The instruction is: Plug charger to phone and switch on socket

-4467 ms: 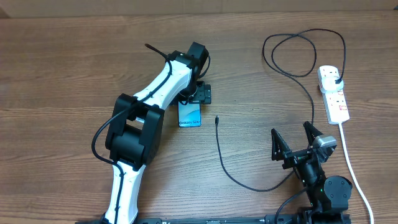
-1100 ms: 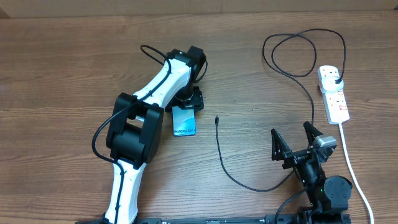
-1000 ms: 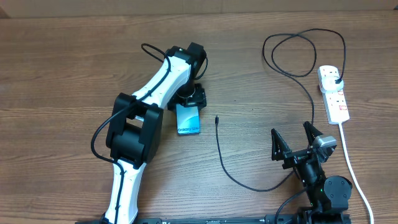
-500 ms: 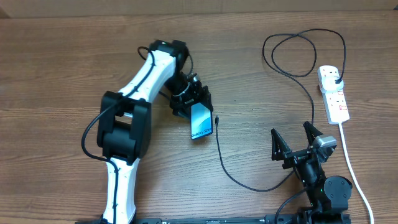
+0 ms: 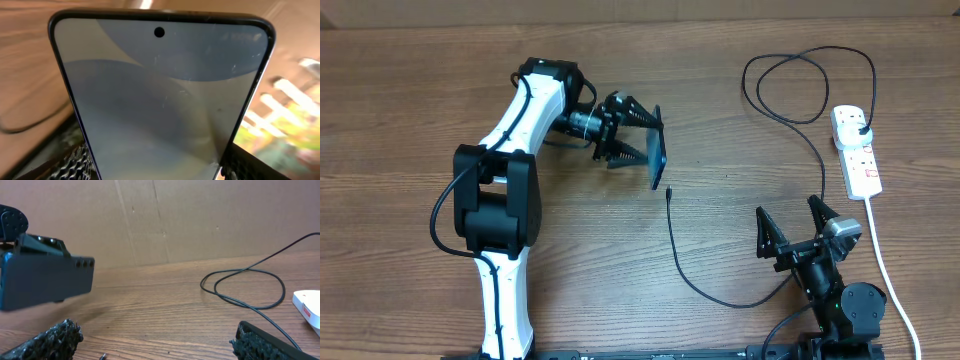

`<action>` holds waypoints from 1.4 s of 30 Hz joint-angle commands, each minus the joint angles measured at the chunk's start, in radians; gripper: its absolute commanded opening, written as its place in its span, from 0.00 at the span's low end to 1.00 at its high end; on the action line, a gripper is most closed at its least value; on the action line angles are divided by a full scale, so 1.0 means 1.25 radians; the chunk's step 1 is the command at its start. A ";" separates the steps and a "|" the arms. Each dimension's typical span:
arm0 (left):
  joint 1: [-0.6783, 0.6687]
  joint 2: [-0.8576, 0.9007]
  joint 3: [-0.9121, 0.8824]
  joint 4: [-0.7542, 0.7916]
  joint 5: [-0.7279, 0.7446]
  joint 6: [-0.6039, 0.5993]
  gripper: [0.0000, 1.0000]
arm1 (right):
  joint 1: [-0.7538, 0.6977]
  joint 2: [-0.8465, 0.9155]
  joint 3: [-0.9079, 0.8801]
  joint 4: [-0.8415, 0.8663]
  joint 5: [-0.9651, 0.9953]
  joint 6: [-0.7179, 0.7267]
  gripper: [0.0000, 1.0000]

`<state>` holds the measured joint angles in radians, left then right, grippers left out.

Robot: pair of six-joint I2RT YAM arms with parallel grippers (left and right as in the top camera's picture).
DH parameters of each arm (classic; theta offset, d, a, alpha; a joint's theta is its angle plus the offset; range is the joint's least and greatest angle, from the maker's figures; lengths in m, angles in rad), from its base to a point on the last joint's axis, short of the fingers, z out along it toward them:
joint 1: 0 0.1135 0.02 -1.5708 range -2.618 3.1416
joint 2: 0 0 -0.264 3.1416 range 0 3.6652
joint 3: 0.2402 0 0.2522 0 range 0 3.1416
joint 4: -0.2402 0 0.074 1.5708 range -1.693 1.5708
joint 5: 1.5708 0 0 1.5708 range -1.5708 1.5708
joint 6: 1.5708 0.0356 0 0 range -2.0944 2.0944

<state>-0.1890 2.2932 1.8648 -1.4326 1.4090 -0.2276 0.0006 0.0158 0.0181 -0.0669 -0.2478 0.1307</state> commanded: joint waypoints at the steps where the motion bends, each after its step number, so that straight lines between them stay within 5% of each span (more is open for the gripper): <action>1: 0.001 0.001 0.019 0.000 0.138 -0.011 0.77 | -0.001 -0.004 -0.008 0.005 -0.001 -0.001 1.00; 8: 0.011 0.001 0.019 -0.003 0.138 -0.020 0.77 | -0.001 -0.004 -0.008 0.048 -0.002 0.000 1.00; 14: 0.023 0.001 0.019 -0.004 0.138 -0.028 0.77 | -0.001 -0.004 -0.008 0.108 -0.301 0.264 1.00; 21: 0.027 0.001 0.019 -0.004 0.138 -0.034 0.77 | -0.002 -0.003 0.036 0.307 -0.369 0.336 1.00; 23: 0.027 0.001 0.019 -0.004 0.138 -0.038 0.76 | -0.004 0.014 0.117 0.245 -0.368 0.309 1.00; 27: 0.027 0.001 0.019 -0.003 0.138 -0.058 0.76 | -0.029 0.197 0.409 -0.240 -0.270 0.066 1.00; 31: 0.027 0.001 0.019 -0.003 0.138 -0.071 0.76 | -0.029 0.378 0.557 -0.475 -0.099 0.027 1.00; 42: 0.034 0.001 0.019 -0.003 0.138 -0.076 0.76 | -0.029 0.669 0.585 -0.524 -0.033 0.029 1.00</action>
<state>-0.1604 2.2932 1.8652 -1.4357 1.5311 -0.3141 -0.0322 0.8089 0.7277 -0.7197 -0.2802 0.1822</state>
